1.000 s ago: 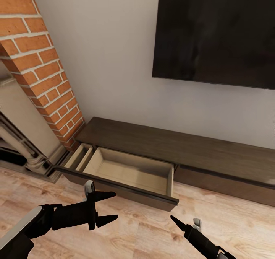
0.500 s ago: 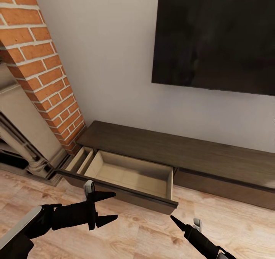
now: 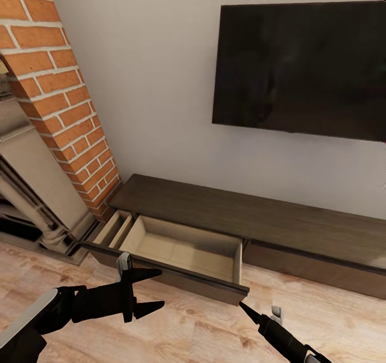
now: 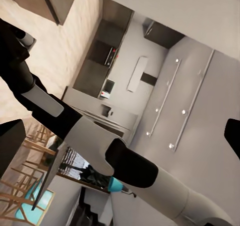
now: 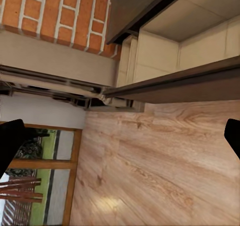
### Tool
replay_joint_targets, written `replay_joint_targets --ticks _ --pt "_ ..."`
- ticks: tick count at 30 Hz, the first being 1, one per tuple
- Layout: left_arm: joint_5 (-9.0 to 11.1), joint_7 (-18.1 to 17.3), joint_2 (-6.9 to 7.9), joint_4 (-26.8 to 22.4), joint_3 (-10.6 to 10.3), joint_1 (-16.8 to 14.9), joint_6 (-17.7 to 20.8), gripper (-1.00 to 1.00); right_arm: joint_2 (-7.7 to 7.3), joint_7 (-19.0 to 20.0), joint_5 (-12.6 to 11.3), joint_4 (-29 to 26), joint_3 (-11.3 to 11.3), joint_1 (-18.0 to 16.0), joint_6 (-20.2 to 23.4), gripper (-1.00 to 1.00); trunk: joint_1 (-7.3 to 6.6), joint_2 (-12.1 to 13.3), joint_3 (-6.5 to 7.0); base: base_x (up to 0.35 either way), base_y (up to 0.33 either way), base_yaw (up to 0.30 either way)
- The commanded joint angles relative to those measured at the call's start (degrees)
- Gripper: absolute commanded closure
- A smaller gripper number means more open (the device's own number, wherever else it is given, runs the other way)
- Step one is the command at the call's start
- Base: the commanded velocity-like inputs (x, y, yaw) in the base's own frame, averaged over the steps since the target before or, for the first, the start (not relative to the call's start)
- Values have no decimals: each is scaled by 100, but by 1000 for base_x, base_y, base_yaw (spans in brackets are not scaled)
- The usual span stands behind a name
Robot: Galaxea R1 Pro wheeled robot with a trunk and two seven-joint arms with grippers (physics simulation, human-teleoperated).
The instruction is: Place each of the two pumpkins and all three candles from the living room inside a cabinet in the living room (use any cabinet), then make sure every cabinet is closed, and position the cauldron so it is next to a table in the living room.
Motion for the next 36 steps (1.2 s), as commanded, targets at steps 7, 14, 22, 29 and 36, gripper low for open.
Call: replay_joint_targets --ticks 7,14,22,29,36 --pt "41 52 -12 -3 -9 -5 -3 -100 -2 8 -39 -1 49 -3 -29 -100 -154 278 187 0 0 0" --pt "10 57 -44 -3 -53 -5 -7 -100 -2 8 -39 -1 49 -3 -29 -100 -307 559 379 0 0 0" --pt "7 59 -46 -3 -25 -5 -7 -100 -2 8 -40 -1 49 -3 -29 -100 -483 880 599 0 0 0" --pt "14 54 -46 -3 -9 -5 -7 -100 -2 6 -46 -1 49 -3 -58 -100 -637 1161 791 0 0 0" --pt "15 54 -36 -3 -6 -5 -7 -100 -2 8 -47 -1 49 -3 -162 -100 -791 1441 982 0 0 0"
